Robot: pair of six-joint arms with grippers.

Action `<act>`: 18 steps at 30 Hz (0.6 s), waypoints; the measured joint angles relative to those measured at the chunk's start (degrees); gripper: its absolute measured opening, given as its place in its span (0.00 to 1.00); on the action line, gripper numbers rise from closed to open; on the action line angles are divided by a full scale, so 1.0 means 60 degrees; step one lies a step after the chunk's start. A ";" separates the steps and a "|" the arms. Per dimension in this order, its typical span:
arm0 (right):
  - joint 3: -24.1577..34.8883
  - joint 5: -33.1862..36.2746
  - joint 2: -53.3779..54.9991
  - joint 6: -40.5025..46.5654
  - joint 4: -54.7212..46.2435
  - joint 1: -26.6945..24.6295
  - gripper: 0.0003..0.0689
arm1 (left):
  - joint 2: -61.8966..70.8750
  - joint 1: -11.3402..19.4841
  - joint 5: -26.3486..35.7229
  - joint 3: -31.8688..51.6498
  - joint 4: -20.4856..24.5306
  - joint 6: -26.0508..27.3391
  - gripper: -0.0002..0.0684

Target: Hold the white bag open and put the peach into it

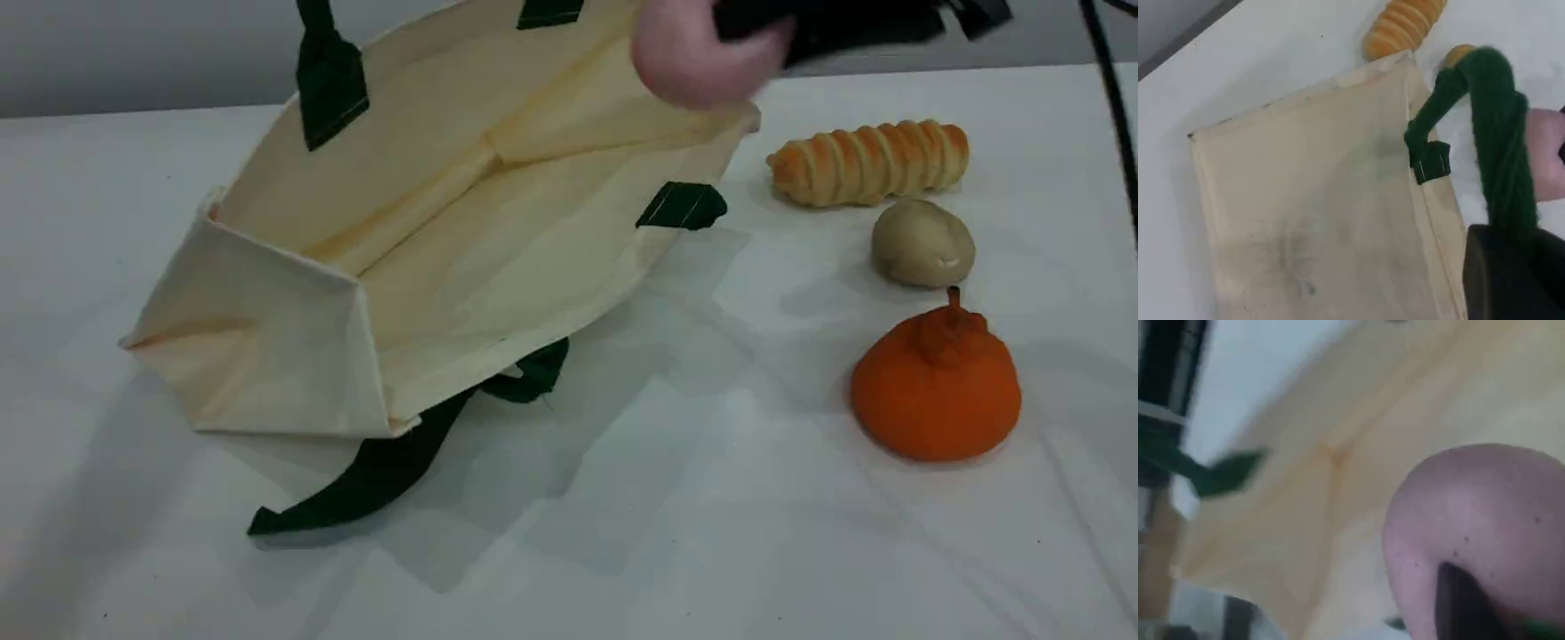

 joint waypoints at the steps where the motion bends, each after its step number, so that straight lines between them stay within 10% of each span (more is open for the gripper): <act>1: 0.0000 0.0000 0.0000 -0.0170 0.0172 0.0000 0.33 | 0.0000 0.0000 0.0000 0.0000 0.0000 0.0000 0.15; 18: -0.0009 -0.0552 0.1027 -0.1895 0.2236 0.0976 0.32 | -0.0121 0.0000 0.0008 0.0000 -0.0091 -0.0040 0.15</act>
